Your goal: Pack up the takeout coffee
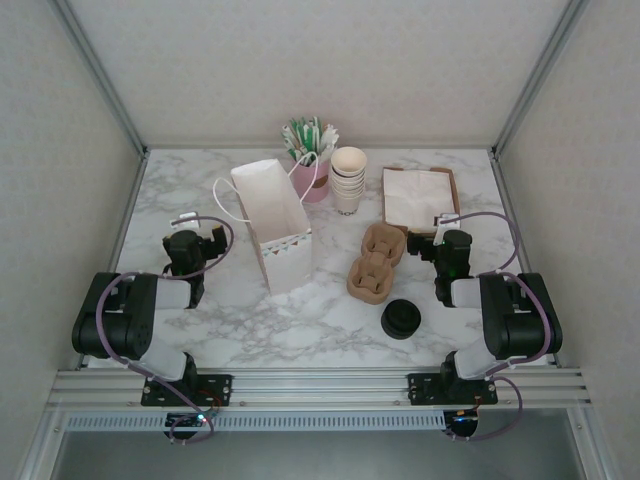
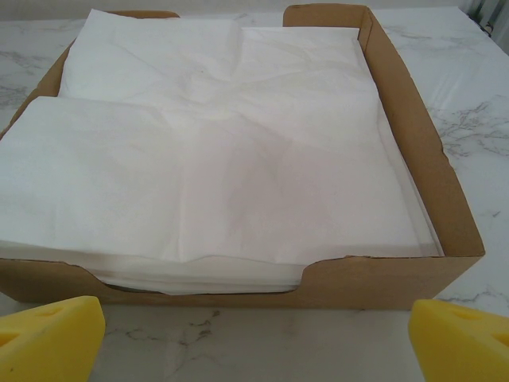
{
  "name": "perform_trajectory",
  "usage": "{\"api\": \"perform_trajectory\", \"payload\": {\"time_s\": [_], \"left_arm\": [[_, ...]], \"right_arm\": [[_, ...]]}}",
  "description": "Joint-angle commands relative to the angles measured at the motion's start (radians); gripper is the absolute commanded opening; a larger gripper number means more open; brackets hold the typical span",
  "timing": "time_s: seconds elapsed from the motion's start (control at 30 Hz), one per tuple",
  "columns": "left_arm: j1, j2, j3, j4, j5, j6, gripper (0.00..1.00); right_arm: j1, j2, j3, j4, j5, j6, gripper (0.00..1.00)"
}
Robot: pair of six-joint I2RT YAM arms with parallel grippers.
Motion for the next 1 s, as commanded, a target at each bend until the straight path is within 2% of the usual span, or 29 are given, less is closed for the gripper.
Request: {"api": "perform_trajectory", "payload": {"time_s": [0.0,0.17,0.27,0.33,0.37,0.4,0.47,0.57,0.7,0.83,0.9,0.97], "left_arm": [[0.008,-0.002,0.014,0.018,0.013,0.003,1.0],[0.009,-0.002,0.014,0.019,0.013,0.003,1.0],[0.01,-0.008,0.018,0.011,0.012,0.004,1.0],[0.007,-0.062,0.066,-0.102,0.002,0.003,1.0],[0.007,-0.099,0.107,-0.212,-0.02,-0.009,1.0],[0.007,-0.135,0.176,-0.394,-0.072,-0.042,1.0],[0.005,-0.179,0.256,-0.551,-0.159,-0.098,1.0],[0.005,-0.277,0.241,-0.588,-0.187,-0.134,1.0],[0.007,-0.47,0.203,-0.696,-0.231,-0.197,1.0],[0.011,-0.682,0.227,-0.905,-0.315,-0.321,1.0],[0.012,-0.797,0.264,-1.077,-0.341,-0.442,1.0],[0.013,-0.888,0.31,-1.191,-0.334,-0.52,1.0]], "right_arm": [[-0.006,0.009,0.009,0.021,-0.007,0.005,0.99],[-0.007,0.008,0.008,0.022,-0.008,0.005,0.99],[-0.006,-0.014,0.032,-0.035,-0.019,-0.002,0.99],[0.0,-0.061,0.034,-0.102,-0.021,-0.01,0.99],[0.0,-0.081,0.071,-0.14,-0.011,-0.008,0.99],[0.0,-0.113,0.088,-0.204,0.009,-0.003,0.99],[0.0,-0.166,0.095,-0.254,0.025,-0.005,0.99],[0.0,-0.269,0.089,-0.31,0.071,0.033,0.99],[0.0,-0.406,0.172,-0.57,0.099,0.11,0.99],[-0.003,-0.526,0.222,-0.779,0.157,0.278,0.99],[-0.007,-0.595,0.276,-0.991,0.274,0.471,0.99],[-0.014,-0.64,0.319,-1.075,0.257,0.51,0.99]]}}
